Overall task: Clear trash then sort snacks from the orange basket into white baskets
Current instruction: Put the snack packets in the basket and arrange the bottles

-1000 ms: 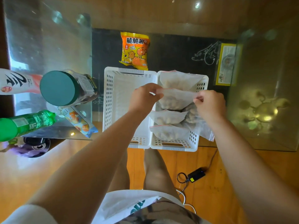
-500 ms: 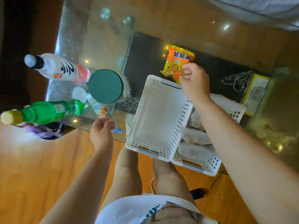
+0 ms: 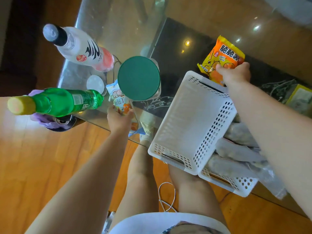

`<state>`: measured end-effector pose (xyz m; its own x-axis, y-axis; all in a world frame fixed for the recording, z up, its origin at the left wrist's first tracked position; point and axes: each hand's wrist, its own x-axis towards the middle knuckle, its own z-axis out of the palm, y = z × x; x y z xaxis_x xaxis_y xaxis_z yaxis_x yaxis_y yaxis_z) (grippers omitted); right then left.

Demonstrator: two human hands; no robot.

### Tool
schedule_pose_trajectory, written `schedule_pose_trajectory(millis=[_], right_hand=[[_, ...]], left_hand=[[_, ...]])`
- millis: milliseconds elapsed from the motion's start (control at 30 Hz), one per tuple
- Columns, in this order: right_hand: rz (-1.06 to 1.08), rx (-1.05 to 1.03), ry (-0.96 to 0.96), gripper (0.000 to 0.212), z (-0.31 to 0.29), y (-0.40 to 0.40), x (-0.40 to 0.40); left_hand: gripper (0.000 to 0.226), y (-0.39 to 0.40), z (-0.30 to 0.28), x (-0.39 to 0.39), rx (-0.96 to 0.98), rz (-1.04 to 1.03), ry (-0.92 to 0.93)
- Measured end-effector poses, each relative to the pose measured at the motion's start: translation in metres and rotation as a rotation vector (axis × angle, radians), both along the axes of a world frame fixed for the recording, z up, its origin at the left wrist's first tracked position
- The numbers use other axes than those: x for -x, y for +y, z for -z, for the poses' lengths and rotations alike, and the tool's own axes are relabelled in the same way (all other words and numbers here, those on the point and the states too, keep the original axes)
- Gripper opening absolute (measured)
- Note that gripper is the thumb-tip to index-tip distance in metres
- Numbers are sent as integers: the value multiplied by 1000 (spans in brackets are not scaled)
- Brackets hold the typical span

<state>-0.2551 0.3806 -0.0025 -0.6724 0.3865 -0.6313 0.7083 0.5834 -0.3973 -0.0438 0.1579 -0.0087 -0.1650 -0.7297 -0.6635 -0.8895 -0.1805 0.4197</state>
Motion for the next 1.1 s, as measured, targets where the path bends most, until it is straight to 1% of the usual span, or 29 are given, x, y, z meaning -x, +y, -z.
schedule_pose_trajectory(millis=[67, 133, 200, 300, 400, 500, 600, 667, 767, 867, 900, 967, 1100], right_hand=[[59, 41, 58, 68, -4, -2, 0], [104, 97, 125, 63, -12, -6, -2], [133, 169, 186, 57, -24, -12, -6], [137, 245, 255, 53, -49, -18, -16], [140, 332, 325, 59, -78, -19, -37], [141, 387, 340, 65, -100, -11, -72], [143, 387, 309, 61, -111, -1, -110], [134, 388, 267, 61, -116, 2, -136], [123, 355, 255, 60, -119, 3, -172], [127, 297, 265, 59, -117, 0, -199], [125, 289, 266, 60, -114, -1, -206], [103, 281, 269, 62, -106, -6, -217], [61, 242, 248, 63, -88, -15, -225]], left_hand=[[46, -3, -1, -4, -13, 3, 3], [42, -4, -6, -10, -50, -5, 28], [44, -4, -14, -16, -85, -17, 73], [48, -1, -33, -27, -103, -27, 112], [50, 5, -57, -37, -78, -27, 140], [47, 10, -83, -47, -71, -27, 185], [47, 19, -108, -53, -44, 15, 231], [46, 29, -123, -54, -19, 82, 282], [46, 49, -138, -50, 2, 243, 386], [56, 72, -143, -39, -7, 454, 445], [57, 80, -142, -33, -15, 522, 430], [51, 94, -133, -20, 6, 652, 348], [56, 113, -97, 0, 91, 835, 109]])
